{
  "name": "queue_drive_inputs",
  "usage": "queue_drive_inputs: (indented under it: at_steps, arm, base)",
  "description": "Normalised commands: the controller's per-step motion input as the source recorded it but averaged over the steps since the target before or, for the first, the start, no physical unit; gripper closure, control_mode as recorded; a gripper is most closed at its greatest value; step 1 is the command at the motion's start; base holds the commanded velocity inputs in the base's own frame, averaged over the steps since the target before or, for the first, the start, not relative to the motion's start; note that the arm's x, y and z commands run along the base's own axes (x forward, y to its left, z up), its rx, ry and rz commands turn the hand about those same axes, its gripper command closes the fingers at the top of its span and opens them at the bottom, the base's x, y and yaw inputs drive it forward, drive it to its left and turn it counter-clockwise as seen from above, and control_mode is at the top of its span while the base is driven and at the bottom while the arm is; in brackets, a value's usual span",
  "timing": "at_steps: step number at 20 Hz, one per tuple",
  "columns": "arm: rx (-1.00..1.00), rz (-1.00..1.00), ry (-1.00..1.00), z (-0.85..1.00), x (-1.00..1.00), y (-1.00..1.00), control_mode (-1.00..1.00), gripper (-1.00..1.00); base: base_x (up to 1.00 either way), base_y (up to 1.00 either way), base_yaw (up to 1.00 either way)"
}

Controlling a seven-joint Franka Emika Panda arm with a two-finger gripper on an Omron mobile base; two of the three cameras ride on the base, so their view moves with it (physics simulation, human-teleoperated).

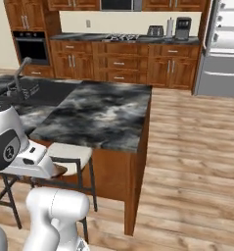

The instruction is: Take the chicken drumstick from the fridge and place it on the digital scale on the counter by the fridge. Wait a few seconds for a reading, then move it to the plate on the dining counter.

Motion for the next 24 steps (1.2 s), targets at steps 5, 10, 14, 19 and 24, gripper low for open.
queue_drive_inputs:
  at_steps: [5, 10, 14, 19, 24]
  arm:
    - [0.00, 0.00, 0.00, 0.00, 0.00, 0.00, 1.00, 1.00]
    - [0.00, 0.00, 0.00, 0.00, 0.00, 0.00, 1.00, 1.00]
    - [0.00, 0.00, 0.00, 0.00, 0.00, 0.00, 1.00, 1.00]
    - [0.00, 0.00, 0.00, 0.00, 0.00, 0.00, 1.00, 1.00]
    - [0.00, 0.00, 0.00, 0.00, 0.00, 0.00, 1.00, 1.00]
  base:
    - [-0.10, 1.00, -0.22]
    - [-0.11, 1.00, -0.19]
    - [-0.23, 1.00, -0.15]
    - [-0.22, 1.00, -0.14]
    - [-0.08, 1.00, -0.12]
